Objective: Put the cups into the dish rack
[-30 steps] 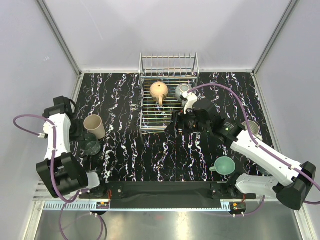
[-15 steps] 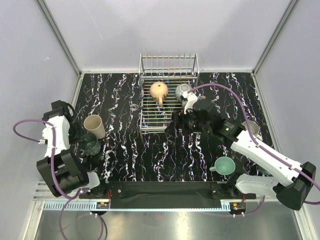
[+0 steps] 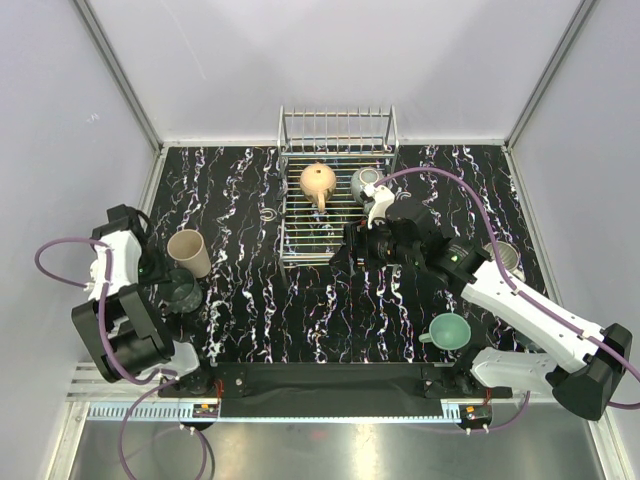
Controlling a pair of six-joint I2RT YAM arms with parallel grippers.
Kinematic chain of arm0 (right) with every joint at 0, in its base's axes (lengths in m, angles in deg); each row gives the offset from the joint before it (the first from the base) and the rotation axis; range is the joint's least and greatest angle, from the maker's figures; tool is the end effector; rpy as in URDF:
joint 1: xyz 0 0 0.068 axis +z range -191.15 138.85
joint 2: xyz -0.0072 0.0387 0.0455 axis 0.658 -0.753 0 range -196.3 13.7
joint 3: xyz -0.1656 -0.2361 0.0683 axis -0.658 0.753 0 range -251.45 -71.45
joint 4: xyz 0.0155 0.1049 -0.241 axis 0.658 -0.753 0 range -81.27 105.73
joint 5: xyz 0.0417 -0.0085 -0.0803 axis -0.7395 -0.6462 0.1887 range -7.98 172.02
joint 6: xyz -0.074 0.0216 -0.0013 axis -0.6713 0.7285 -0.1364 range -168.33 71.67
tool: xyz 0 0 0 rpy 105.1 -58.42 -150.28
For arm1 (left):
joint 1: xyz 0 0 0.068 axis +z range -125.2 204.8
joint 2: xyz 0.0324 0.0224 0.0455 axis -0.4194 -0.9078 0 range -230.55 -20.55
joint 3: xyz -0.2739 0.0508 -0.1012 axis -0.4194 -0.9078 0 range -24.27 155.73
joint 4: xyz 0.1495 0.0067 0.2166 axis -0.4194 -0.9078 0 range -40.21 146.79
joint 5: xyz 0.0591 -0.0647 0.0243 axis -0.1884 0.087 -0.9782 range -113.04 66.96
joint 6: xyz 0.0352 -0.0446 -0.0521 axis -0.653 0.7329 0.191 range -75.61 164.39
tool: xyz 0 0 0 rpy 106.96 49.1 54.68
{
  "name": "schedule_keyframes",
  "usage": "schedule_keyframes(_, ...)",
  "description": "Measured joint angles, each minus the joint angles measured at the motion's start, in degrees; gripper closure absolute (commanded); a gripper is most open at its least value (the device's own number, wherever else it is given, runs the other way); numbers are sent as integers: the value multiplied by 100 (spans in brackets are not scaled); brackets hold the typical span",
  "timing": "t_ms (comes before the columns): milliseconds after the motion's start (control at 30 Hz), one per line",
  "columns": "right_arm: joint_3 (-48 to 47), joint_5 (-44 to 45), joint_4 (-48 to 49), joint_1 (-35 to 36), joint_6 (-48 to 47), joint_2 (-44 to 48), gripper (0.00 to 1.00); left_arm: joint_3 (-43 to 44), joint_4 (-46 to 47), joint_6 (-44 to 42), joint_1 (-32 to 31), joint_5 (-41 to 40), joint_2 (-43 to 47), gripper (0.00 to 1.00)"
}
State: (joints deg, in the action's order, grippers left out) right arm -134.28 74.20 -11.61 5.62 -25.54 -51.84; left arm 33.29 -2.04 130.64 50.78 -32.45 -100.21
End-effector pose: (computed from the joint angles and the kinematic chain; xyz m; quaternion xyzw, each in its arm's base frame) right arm 0.1788 0.2032 0.3546 -0.2128 0.8383 0.3328 0.3758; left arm 0.2125 0.1154 0.2228 -0.8284 0.5485 0.0312 0.1091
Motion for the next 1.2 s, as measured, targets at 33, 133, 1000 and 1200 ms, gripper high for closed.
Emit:
schedule_keyframes(33,0,-2,0,0,-7,0,23,-22,24,13,0,4,-9,81)
schedule_keyframes(133,0,-9,0,0,-11,2,23,-48,31,68,-7,72,-24,91)
schedule_keyframes(1000,-151,-37,-240,0,-4,28,23,662,-1032,-1051,20,-1276,2164,100)
schedule_keyframes(1200,-426,-28,-369,0,13,-107,23,1078,-686,-2090,-254,-1298,2476,100)
